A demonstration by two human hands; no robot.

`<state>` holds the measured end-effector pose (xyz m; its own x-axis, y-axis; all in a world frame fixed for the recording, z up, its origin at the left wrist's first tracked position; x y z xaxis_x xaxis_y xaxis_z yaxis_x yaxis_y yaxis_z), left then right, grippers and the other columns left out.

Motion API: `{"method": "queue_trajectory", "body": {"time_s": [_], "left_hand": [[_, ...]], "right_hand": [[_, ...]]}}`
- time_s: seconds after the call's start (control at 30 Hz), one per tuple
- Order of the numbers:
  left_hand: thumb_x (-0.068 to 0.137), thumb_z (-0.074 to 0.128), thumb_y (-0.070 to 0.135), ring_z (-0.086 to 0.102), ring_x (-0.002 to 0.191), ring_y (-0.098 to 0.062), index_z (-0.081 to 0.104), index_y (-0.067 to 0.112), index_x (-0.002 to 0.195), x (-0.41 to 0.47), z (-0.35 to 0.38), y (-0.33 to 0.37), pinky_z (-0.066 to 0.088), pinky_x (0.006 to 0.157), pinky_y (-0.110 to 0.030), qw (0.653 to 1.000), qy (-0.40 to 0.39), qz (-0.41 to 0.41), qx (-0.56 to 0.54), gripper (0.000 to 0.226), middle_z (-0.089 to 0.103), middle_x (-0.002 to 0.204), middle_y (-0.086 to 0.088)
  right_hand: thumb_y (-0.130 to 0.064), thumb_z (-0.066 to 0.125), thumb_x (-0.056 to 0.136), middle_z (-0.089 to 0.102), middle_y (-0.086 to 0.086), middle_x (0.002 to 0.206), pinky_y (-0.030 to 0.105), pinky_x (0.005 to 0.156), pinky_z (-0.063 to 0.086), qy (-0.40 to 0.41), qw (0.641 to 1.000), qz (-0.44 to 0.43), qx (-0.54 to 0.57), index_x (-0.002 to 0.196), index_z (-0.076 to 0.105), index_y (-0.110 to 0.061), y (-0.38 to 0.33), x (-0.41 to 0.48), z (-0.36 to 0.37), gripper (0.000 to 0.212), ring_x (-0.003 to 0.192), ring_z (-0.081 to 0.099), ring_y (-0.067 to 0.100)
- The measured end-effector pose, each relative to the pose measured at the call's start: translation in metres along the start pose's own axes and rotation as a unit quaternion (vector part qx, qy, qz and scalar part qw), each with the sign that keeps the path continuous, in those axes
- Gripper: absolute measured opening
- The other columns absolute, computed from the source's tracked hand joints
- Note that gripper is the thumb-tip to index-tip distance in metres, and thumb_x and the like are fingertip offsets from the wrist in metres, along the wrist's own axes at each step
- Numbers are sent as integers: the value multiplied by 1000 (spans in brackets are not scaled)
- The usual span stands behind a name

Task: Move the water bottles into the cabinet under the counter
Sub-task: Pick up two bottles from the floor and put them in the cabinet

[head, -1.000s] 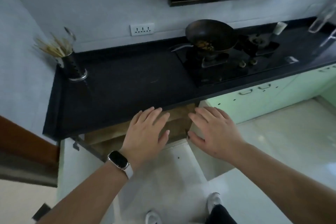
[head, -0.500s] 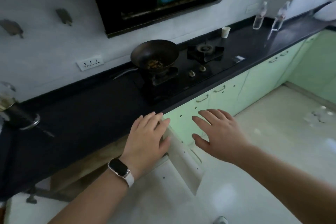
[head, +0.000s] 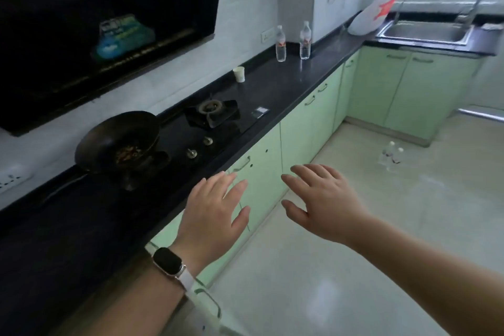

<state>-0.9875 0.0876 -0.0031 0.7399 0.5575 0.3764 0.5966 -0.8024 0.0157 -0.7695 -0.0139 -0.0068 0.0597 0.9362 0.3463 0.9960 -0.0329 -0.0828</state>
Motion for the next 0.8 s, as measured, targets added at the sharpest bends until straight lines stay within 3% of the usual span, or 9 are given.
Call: {"method": "queue_trajectory", "body": {"time_s": [0.27,0.47,0.8], "left_hand": [[90,49,43,55,124,-31,64,15,125,103,44,40,39,105,-48,994,18,97,-37,48,63,129,-11],[89,48,44,56,124,-32,63,16,127,173,87,62,44,103,-53,985,4,151,-81,49,62,131,-10],[88,49,43,58,122,-33,65,16,127,342,187,55,44,103,-50,962,-16,234,-139,50,63,130,-10]], "right_hand": [[-54,44,89,64,4,122,42,98,43,5,992,120,-34,123,63,-20,80,-5,-15,52,113,58,30],[-54,43,90,65,6,121,42,97,45,9,982,175,-75,122,65,-19,133,7,-12,52,112,59,31],[-54,43,89,65,7,122,43,97,46,-41,948,285,-136,122,65,-19,243,88,29,53,112,60,32]]}}
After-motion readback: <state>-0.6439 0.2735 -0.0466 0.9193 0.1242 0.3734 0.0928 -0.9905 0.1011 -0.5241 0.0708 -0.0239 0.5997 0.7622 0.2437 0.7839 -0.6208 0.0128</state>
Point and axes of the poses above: each hand's wrist, its own x-axis towards the middle knuckle, its own z-axis out of the palm, y = z × x, the point moved 1 cm from there along x, towards the middle knuckle
